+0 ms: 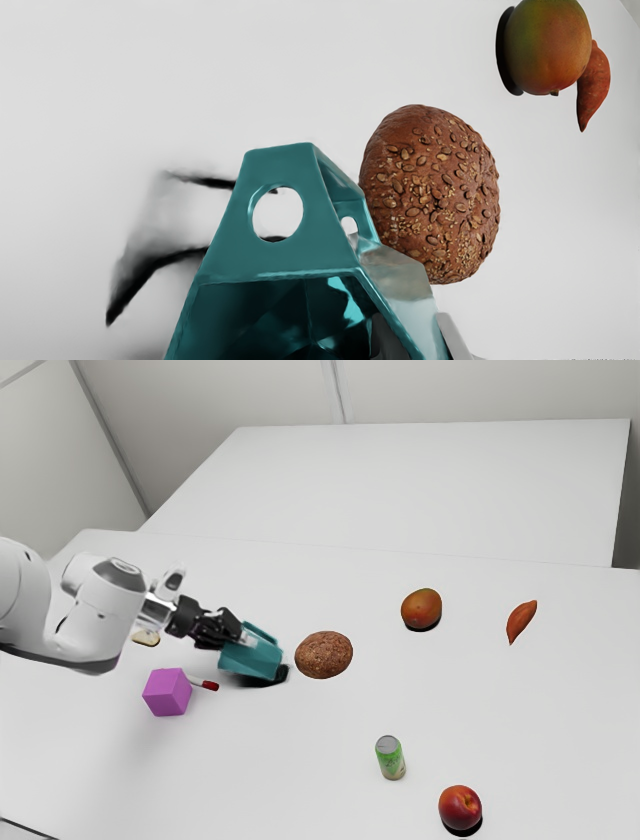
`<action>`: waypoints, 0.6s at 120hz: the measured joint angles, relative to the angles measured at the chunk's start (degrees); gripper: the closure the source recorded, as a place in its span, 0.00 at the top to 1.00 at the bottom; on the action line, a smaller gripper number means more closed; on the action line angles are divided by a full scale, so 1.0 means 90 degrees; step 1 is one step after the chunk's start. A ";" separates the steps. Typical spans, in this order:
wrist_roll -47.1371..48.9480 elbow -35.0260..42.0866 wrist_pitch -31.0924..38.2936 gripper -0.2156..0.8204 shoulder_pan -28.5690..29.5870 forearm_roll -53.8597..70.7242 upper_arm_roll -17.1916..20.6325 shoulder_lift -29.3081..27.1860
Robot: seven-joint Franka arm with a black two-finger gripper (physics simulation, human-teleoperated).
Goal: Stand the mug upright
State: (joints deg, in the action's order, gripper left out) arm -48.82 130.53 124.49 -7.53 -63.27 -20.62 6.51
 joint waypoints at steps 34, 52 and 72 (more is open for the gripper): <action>0.0046 -0.0175 0.0392 0.05 -0.0252 0.1144 0.0018 -0.0585; 0.0393 -0.0776 0.0660 0.04 -0.0522 0.2819 0.0053 -0.0235; 0.0809 -0.1399 0.0808 0.04 -0.0934 0.3776 0.0058 0.0345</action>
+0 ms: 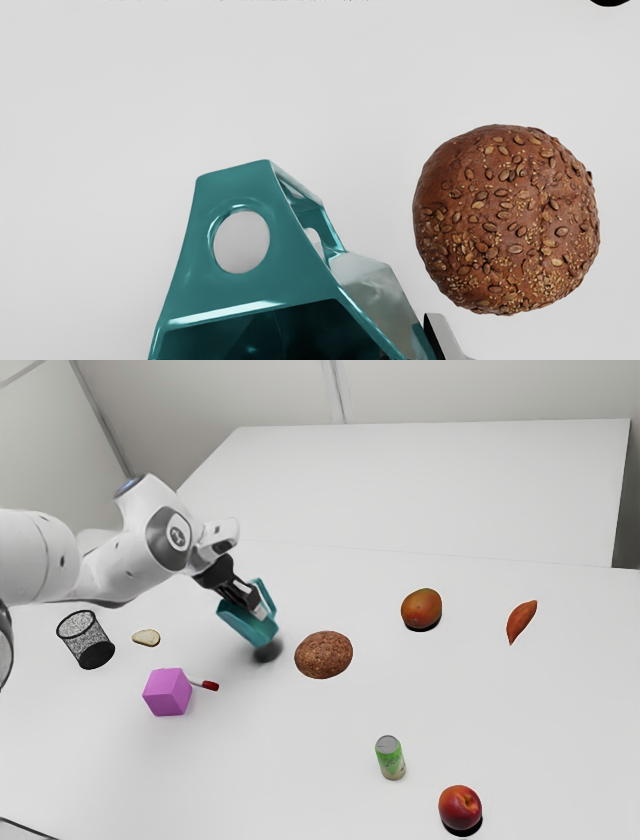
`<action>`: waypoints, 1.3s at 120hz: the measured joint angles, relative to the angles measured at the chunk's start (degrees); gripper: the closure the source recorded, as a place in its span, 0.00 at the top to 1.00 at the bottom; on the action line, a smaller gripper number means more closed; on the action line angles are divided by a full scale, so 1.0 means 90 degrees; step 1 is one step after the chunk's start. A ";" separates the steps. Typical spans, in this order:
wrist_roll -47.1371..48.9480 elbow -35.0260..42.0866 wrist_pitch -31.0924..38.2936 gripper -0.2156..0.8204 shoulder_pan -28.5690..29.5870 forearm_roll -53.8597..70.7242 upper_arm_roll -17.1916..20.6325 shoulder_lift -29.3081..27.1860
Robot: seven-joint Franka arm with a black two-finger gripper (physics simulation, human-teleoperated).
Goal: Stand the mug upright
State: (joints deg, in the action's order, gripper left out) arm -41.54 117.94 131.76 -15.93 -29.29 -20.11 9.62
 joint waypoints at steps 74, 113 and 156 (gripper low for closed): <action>0.1932 -0.0533 -0.0484 0.04 -0.0409 0.2387 0.0128 0.0423; 0.2752 -0.0606 -0.0568 0.03 -0.0473 0.2887 0.0177 0.0624; 0.3258 -0.0611 -0.0258 0.04 -0.0506 0.3108 0.0185 0.0753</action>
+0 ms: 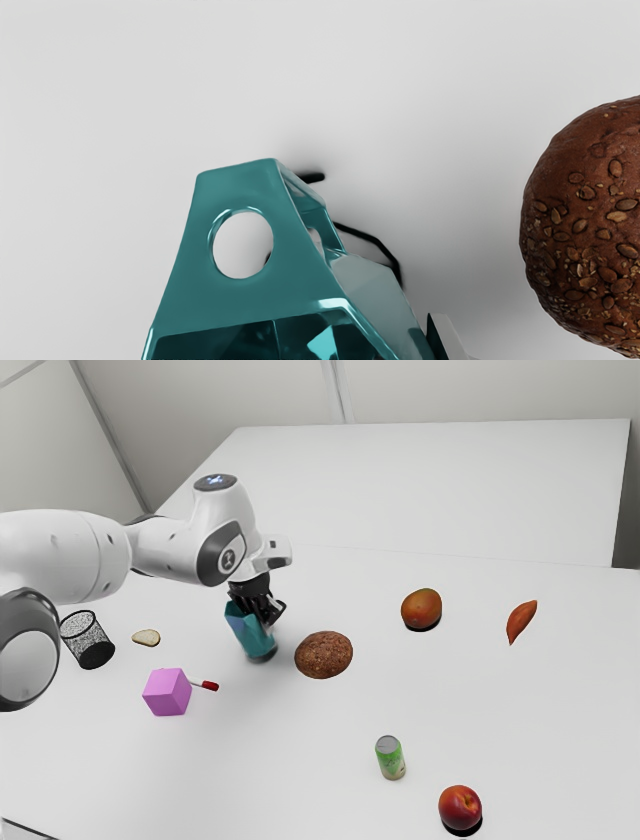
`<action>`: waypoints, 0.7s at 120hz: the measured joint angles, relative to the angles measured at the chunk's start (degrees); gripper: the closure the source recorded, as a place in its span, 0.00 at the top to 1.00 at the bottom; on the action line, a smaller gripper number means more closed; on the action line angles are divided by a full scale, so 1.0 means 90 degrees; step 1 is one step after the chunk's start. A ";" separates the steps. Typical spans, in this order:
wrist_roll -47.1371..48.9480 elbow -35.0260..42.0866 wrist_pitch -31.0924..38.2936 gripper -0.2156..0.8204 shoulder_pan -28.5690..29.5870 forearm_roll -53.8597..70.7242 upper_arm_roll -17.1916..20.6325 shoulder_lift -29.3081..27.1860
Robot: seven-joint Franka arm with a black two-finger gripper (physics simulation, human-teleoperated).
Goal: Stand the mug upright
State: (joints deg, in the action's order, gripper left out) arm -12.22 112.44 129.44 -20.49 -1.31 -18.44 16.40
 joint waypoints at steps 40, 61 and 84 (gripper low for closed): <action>0.0185 -0.0001 0.0097 0.16 -0.0038 -0.0029 -0.0001 0.0008; 0.0209 -0.0001 0.0104 0.30 -0.0039 -0.0059 0.0002 0.0003; 0.0226 -0.0001 0.0105 0.49 -0.0032 -0.0067 0.0001 -0.0016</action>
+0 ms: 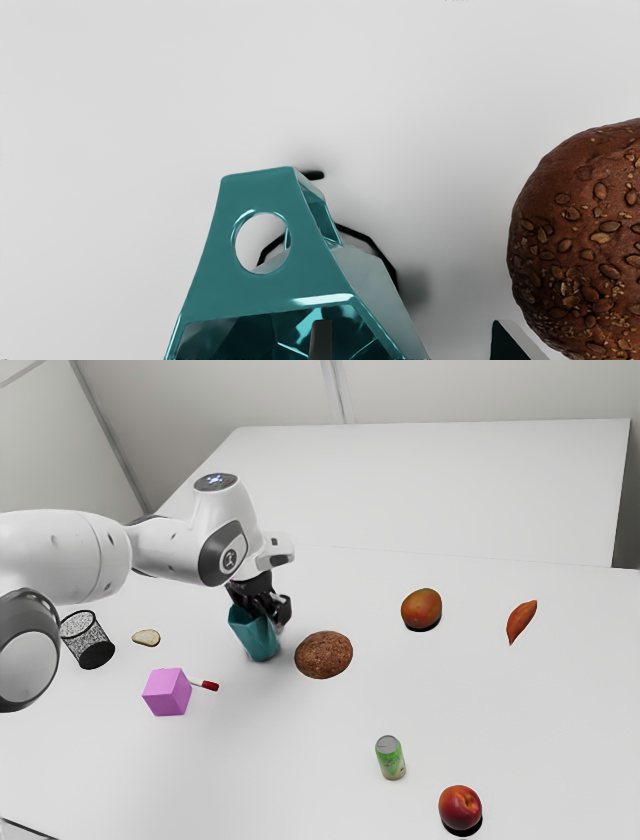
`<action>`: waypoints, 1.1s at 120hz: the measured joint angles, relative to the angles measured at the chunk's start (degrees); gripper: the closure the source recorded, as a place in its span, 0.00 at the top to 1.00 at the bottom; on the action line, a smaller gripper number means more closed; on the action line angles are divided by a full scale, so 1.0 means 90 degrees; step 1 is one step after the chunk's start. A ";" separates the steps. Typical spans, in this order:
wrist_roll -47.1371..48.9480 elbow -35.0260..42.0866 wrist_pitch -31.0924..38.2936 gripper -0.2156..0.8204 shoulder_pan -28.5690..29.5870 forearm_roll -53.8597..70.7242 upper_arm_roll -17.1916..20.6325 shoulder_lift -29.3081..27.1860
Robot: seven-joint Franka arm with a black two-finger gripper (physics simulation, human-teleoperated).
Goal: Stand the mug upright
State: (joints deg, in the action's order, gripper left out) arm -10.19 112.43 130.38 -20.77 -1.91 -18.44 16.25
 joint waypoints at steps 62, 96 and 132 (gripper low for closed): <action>0.0043 0.0000 -0.0057 0.70 -0.0127 -0.0009 0.0006 -0.0547; 0.0062 -0.1639 -0.1206 0.76 -0.0013 -0.0063 0.0013 -0.0279; 0.0067 -0.3188 -0.3132 0.78 0.0990 -0.0175 0.0563 0.0126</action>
State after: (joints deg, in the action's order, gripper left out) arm -9.59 83.74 102.19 -11.87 -3.49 -13.37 17.38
